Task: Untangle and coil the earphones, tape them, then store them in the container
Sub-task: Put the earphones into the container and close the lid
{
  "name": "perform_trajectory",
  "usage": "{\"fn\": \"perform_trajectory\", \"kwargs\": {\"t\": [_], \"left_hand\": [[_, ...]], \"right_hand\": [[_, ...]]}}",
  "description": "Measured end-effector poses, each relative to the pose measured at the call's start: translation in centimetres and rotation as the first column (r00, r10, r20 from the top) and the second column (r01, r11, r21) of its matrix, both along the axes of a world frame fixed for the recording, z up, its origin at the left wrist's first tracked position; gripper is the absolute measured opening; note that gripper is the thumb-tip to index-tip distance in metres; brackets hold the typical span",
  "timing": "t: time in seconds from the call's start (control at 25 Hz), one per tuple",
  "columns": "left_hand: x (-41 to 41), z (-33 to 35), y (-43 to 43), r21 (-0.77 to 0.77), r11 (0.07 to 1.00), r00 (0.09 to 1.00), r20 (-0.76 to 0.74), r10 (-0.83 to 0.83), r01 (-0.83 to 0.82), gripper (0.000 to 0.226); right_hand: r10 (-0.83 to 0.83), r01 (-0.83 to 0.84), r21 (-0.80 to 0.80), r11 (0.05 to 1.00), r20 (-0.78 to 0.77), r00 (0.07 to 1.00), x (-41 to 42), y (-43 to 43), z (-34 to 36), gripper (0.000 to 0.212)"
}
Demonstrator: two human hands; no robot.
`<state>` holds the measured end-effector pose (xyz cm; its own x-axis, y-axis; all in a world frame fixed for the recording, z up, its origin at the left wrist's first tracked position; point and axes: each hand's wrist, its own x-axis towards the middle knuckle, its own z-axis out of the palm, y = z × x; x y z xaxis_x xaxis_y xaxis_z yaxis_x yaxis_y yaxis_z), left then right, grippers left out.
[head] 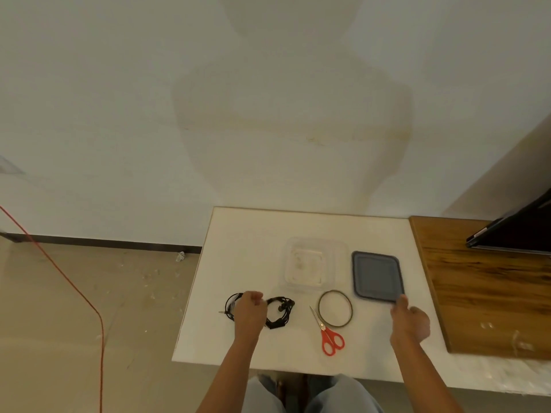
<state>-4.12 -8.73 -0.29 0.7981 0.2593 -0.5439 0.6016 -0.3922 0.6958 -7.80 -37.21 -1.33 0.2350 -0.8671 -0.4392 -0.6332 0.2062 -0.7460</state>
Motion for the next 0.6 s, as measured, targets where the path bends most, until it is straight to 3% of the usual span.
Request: {"fn": "perform_trajectory", "kwargs": {"t": [0.04, 0.08, 0.16, 0.24, 0.32, 0.36, 0.44, 0.6], "left_hand": [[-0.4, 0.1, 0.3, 0.033, 0.999, 1.0, -0.022, -0.004, 0.004, 0.021], [-0.8, 0.2, 0.6, 0.067, 0.998, 0.999, -0.036, -0.004, 0.006, 0.019], [-1.6, 0.3, 1.0, 0.087, 0.996, 0.997, -0.066, 0.032, -0.026, 0.015], [-2.2, -0.1, 0.9, 0.096, 0.995, 0.993, -0.119, 0.021, -0.01, 0.011], [-2.6, -0.6, 0.6, 0.063, 0.998, 0.987, -0.16, 0.025, -0.015, 0.011], [-2.7, -0.5, 0.4, 0.031, 0.999, 0.984, -0.175, 0.023, -0.018, 0.013], [-2.8, -0.2, 0.0, -0.024, 0.998, 0.981, -0.188, 0.053, -0.058, 0.008], [-2.5, -1.5, 0.0, -0.155, 0.967, 0.945, -0.29, 0.151, -0.202, 0.011]], "right_hand": [[0.033, -0.043, -0.112, 0.993, -0.087, 0.996, -0.5, 0.6, 0.3, 0.033], [0.059, -0.073, -0.231, 0.97, -0.068, 0.996, -0.9, 1.8, 0.9, 0.032], [0.317, -0.269, -0.349, 0.898, 0.087, 0.945, -1.3, 5.9, 2.0, 0.02], [0.689, -0.647, -0.288, 0.706, 0.065, 0.722, -0.5, 10.7, 1.9, 0.007], [0.85, -0.85, -0.146, 0.507, -0.081, 0.521, 1.0, 14.4, 0.8, 0.014], [0.868, -0.885, -0.078, 0.458, -0.174, 0.465, 1.6, 15.6, 0.1, 0.023], [0.87, -0.899, -0.02, 0.436, -0.246, 0.428, 2.3, 17.1, -1.0, 0.03], [0.857, -0.879, -0.028, 0.475, -0.21, 0.47, 1.7, 17.7, -1.1, 0.028]]}}
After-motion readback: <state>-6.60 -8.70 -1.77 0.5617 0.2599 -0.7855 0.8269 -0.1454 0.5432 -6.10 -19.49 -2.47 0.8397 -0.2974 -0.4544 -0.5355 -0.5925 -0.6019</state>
